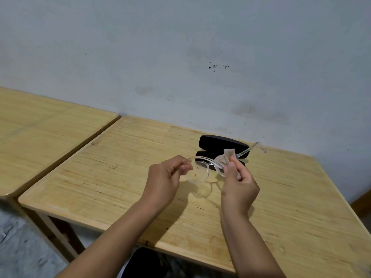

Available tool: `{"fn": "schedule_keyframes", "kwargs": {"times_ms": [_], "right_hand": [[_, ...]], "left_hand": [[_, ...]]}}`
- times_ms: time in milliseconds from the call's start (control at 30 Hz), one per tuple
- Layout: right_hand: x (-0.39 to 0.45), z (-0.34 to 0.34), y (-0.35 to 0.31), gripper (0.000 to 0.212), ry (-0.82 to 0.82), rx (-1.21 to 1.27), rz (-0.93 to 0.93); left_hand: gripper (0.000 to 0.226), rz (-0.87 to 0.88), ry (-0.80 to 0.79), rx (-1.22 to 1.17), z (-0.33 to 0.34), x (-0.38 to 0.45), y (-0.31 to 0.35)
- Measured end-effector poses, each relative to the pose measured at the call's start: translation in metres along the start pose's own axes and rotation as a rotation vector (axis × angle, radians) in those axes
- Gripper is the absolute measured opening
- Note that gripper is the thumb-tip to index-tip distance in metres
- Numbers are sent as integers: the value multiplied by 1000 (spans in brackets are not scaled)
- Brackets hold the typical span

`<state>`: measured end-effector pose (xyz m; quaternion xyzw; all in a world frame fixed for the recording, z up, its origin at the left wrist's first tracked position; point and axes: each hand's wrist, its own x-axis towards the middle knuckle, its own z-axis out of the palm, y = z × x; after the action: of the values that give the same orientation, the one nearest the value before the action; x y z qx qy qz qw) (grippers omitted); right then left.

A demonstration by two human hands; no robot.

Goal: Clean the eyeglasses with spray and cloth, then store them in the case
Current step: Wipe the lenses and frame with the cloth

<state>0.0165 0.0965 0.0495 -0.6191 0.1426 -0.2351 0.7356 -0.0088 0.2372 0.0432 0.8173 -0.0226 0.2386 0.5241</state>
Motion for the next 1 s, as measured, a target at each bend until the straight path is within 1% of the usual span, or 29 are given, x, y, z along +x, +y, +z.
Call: {"fn": "schedule_keyframes", "kwargs": {"times_ms": [33, 100, 167, 233, 333, 433, 500, 567, 600, 667, 733, 833, 900, 933, 1000], "right_hand": [[0, 1, -2, 21, -12, 27, 2], [2, 0, -6, 20, -106, -28, 2], [5, -3, -6, 18, -247, -136, 0], [11, -8, -9, 20, -409, -160, 38], [23, -15, -19, 21, -664, -211, 84], [38, -21, -26, 30, -856, -325, 69], [45, -23, -28, 32, -954, -402, 94], [50, -27, -31, 35, -994, -446, 114], [51, -28, -32, 35, -983, -455, 95], [52, -30, -34, 35, -884, -454, 24], [45, -28, -31, 30, -712, -380, -16], [24, -18, -15, 23, -347, -174, -3], [11, -9, -7, 23, -141, -17, 16], [7, -4, -7, 23, -72, 45, 17], [3, 3, -8, 22, -21, 113, 11]], "left_hand": [[30, 30, 7, -9, 1, 0, 1], [28, 81, 22, -7, -1, 2, 1], [29, 113, 27, 7, -6, 5, 0], [31, 128, 22, 20, -11, 8, 0], [23, 123, 11, 30, -18, 13, -1], [22, 103, 5, 25, -22, 16, -2], [22, 80, 14, 24, -23, 18, -1], [22, 71, 19, 27, -24, 18, 0], [23, 66, 21, 26, -24, 18, 0], [27, 54, 25, 25, -27, 19, 0], [29, 59, 25, 28, -28, 18, 1], [26, 87, 13, 34, -23, 14, 1], [26, 111, 6, 20, -15, 10, 0], [27, 126, 4, 14, -11, 8, 0], [31, 158, -2, 4, -5, 5, 1]]}}
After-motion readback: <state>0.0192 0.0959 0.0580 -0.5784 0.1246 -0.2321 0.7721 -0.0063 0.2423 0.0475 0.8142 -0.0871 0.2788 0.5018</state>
